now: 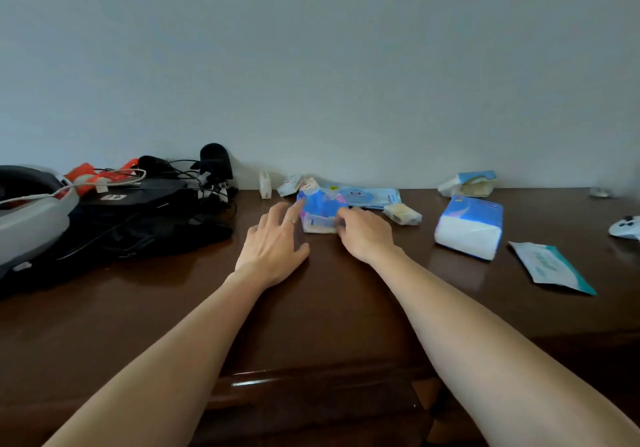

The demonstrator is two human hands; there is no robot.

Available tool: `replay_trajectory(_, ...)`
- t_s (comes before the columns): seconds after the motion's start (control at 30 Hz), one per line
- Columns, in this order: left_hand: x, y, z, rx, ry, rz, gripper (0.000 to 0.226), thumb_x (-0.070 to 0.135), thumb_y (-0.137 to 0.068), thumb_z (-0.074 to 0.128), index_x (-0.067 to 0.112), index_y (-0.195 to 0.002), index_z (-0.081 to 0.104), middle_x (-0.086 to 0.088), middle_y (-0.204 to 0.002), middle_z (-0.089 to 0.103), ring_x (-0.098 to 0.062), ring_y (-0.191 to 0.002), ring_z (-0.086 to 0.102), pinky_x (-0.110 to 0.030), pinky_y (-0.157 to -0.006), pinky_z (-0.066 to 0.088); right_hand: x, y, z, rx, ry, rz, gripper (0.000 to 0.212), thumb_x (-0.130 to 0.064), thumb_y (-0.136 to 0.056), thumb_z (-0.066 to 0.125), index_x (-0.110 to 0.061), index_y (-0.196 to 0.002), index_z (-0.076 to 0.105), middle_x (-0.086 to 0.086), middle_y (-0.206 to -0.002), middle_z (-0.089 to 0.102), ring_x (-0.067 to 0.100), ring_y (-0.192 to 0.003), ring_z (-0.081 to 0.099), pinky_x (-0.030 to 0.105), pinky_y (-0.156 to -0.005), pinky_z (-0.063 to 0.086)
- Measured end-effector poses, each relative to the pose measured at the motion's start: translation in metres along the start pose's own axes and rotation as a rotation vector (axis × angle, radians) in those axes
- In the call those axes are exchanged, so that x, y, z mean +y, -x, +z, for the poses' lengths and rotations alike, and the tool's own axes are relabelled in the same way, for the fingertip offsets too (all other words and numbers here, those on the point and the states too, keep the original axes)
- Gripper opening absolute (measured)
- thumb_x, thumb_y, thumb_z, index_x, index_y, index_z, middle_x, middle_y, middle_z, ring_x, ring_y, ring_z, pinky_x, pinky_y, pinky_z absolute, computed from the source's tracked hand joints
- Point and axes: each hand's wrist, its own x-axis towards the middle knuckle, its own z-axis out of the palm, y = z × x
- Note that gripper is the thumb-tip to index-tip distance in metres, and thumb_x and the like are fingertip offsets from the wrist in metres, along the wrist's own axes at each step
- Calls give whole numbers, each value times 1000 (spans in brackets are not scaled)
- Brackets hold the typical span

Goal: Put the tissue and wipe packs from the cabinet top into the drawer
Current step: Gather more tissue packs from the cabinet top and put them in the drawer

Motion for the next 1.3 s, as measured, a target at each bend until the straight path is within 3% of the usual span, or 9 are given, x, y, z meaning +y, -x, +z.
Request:
replay_trajectory(0.1,-6,-10,5,-43,-19,71,68,56,-92,52,45,-154,25,0,-166,14,-27,-149,22,-52,-114,31,0,6,-2,-20,-228,-118,16,-37,-95,53,-46,-93,67,-29,-88,65,5,-93,62,27,-66,39)
replay_trajectory(0.2,-6,-13,6,-160,1,67,46,60,-97,44,40,-135,57,6,-152,47,-20,-135,45,-40,-97,43,14,28,-14,107,-246,-145,29,-38,-83,48,-51,-103,65,-36,-72,55,-9,-71,51,22,-61,34)
replay_trajectory(0.43,17,26,-17,-202,123,55,43,57,-99,45,27,-115,71,9,-133,65,-22,-122,58,-39,-93,44,50,66,-37,-207,-170,93,43,-41,-96,59,-37,-139,54,-9,-142,58,16,-129,54,38,-98,47)
replay_trajectory(0.7,50,124,-61,-119,371,136,23,38,-95,65,20,-106,77,10,-124,71,-6,-124,59,-25,-98,46,-7,154,-47,-73,-591,145,58,-70,-95,40,-27,-115,72,-8,-110,73,15,-105,64,38,-87,47)
replay_trajectory(0.83,71,222,-84,44,690,212,9,23,-90,72,17,-85,76,10,-113,73,1,-127,56,-29,-102,48,-21,240,-46,107,-905,115,50,-42,-88,74,-31,-132,53,-12,-99,71,5,-97,68,25,-85,53)
replay_trajectory(0.97,89,307,-73,183,873,220,19,19,-93,61,12,-105,72,0,-124,65,-23,-126,58,-41,-91,54,-21,319,-21,58,-1152,174,55,-14,-83,77,-30,-132,56,0,-104,72,6,-90,73,20,-70,58)
replay_trajectory(1.1,77,360,-23,141,708,103,27,18,-90,62,21,-117,63,4,-132,50,-11,-130,49,-26,-102,45,3,383,49,-159,-964,350,37,0,-86,68,-19,-118,66,7,-100,73,23,-97,72,32,-82,57)
replay_trajectory(1.2,46,389,28,-144,549,-43,28,22,-92,64,31,-119,62,12,-135,44,7,-118,48,-11,-93,41,28,417,112,-412,-601,503,42,-9,-88,68,-18,-128,61,9,-121,69,30,-114,65,37,-96,52)
replay_trajectory(1.3,14,417,84,-467,414,-195,28,28,-94,64,30,-122,62,14,-132,43,-8,-111,57,-21,-92,45,36,437,168,-514,-310,515,60,-13,-93,64,-21,-147,38,14,-132,61,35,-117,63,39,-93,51)
